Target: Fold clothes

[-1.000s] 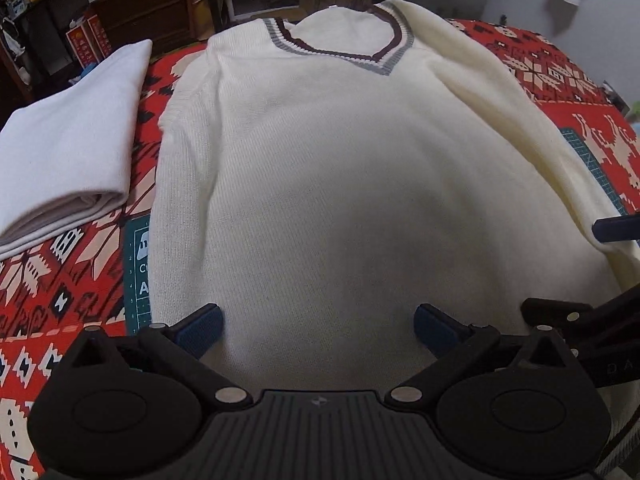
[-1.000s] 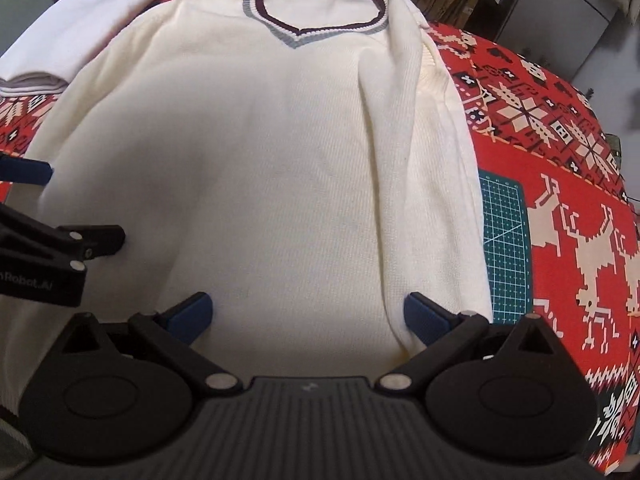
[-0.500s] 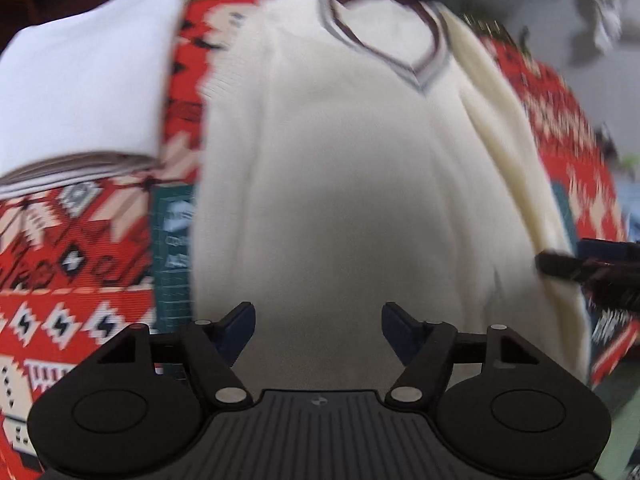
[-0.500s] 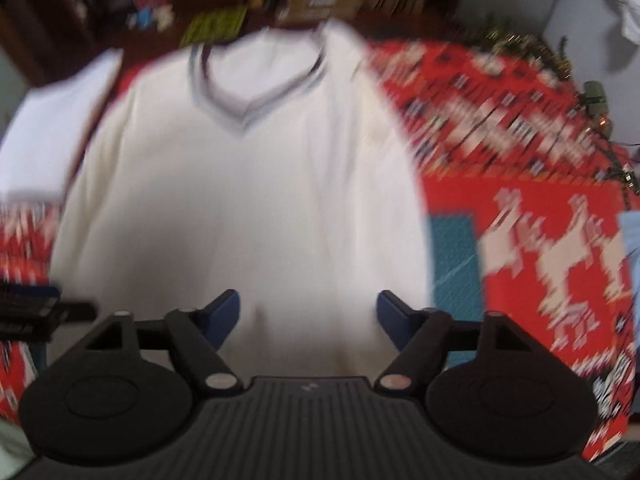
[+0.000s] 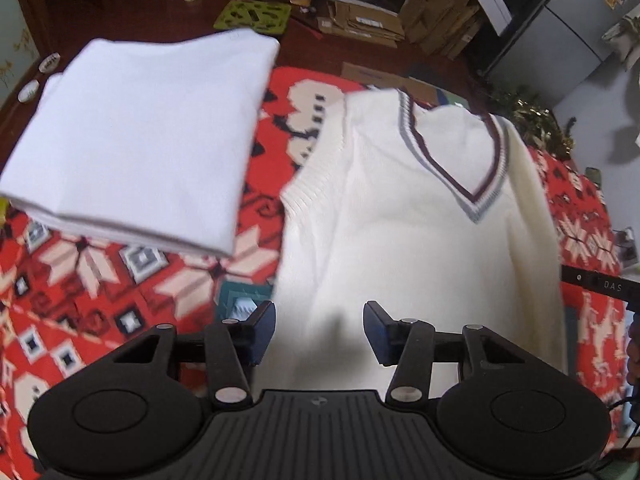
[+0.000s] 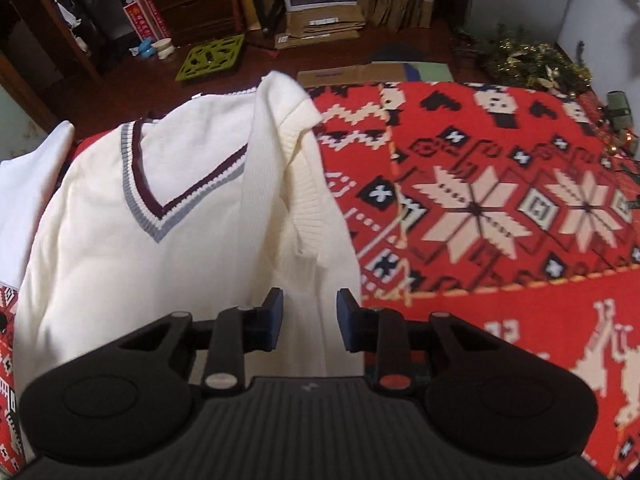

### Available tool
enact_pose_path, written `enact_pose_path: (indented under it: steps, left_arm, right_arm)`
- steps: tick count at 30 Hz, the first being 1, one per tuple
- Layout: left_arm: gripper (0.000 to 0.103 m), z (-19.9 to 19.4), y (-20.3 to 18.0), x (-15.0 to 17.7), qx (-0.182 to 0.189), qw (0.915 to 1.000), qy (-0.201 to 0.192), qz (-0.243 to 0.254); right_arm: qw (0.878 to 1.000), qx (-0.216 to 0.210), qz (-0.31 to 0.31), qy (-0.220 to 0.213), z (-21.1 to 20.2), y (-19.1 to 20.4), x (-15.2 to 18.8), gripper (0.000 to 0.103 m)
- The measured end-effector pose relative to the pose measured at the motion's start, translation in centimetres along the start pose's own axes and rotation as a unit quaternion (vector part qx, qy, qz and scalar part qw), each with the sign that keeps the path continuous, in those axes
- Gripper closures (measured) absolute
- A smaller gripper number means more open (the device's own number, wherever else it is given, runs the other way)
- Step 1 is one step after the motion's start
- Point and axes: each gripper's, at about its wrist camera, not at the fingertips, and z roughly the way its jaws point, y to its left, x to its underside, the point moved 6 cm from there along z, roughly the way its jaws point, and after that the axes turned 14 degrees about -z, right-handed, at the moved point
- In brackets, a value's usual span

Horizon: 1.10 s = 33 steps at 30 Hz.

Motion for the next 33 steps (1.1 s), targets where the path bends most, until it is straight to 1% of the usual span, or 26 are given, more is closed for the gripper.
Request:
enact_pose_path:
  steps: [2, 3, 4, 5, 6, 8, 10, 13, 15, 17, 19, 23, 27, 30, 32, 33]
  left_arm:
    - [0.054, 0.2, 0.7, -0.3, 0.0, 0.9998, -0.003, -0.019]
    - [0.054, 0.3, 1.0, -0.4, -0.003, 0.9996, -0.004, -0.027]
    - [0.054, 0.4, 1.3, -0.4, -0.007, 0.9994, -0.005, -0.033]
    - [0.054, 0.6, 1.5, -0.4, -0.011, 0.9993, -0.003, -0.034]
    - [0.054, 0.8, 1.6, -0.4, -0.014, 0.9993, -0.001, -0.036]
    - [0.056, 1.3, 1.6, -0.5, -0.016, 0.9994, 0.007, -0.028]
    - [0.064, 1.2, 1.3, -0.9, -0.019, 0.9997, 0.006, -0.016]
    - [0.064, 0.8, 0.7, -1.9, -0.012, 0.9999, 0.002, -0.004]
    - [0.064, 0.7, 0.6, -2.7, -0.008, 1.0, 0.0, -0.002]
    - [0.064, 0.8, 0.6, -3.4, -0.007, 1.0, -0.001, -0.003]
    - [0.064, 1.1, 0.7, -4.0, -0.001, 1.0, 0.001, -0.007]
    - [0.064, 1.9, 0.8, -4.6, 0.023, 0.9994, 0.013, -0.023]
    - [0.064, 2.7, 0.6, -5.4, 0.055, 0.9979, 0.015, -0.032]
    - [0.064, 3.7, 0.6, -6.0, 0.075, 0.9959, 0.026, -0.044]
    - [0.067, 4.7, 0.5, -5.9, 0.088, 0.9937, 0.044, -0.053]
    - [0.068, 5.3, 0.4, -5.7, 0.088, 0.9936, 0.052, -0.047]
  right_arm:
    - [1.0, 0.002, 0.001, 0.004, 0.9, 0.1, 0.0, 0.072]
    - [1.0, -0.004, 0.008, 0.002, 1.2, 0.1, -0.1, 0.072]
    - [1.0, -0.008, 0.014, 0.001, 1.3, 0.1, -0.3, 0.075]
    - [1.0, -0.007, 0.016, 0.0, 1.2, 0.1, -0.4, 0.091]
    - [1.0, 0.0, 0.014, 0.0, 1.1, 0.0, -0.4, 0.094]
    - [1.0, 0.014, 0.01, -0.001, 0.7, -0.2, -0.4, 0.095]
    - [0.999, 0.035, 0.018, -0.004, -0.2, -0.9, -0.4, 0.096]
    - [0.996, 0.076, 0.048, -0.017, -2.3, -3.1, -0.4, 0.096]
    - [0.993, 0.092, 0.077, -0.022, -3.4, -5.2, -0.1, 0.096]
    - [0.991, 0.09, 0.098, -0.023, -3.6, -6.9, 0.3, 0.097]
    - [0.99, 0.096, 0.101, -0.017, -3.4, -7.9, 0.6, 0.097]
    - [0.99, 0.108, 0.085, -0.005, -1.8, -8.7, 1.1, 0.097]
    - [0.99, 0.114, 0.083, 0.005, -0.4, -9.1, 1.6, 0.097]
    - [0.989, 0.119, 0.087, 0.002, -0.6, -9.3, 1.5, 0.097]
    - [0.989, 0.122, 0.087, 0.001, -0.8, -9.4, 1.4, 0.097]
    - [0.988, 0.124, 0.087, 0.001, -0.8, -9.4, 1.4, 0.097]
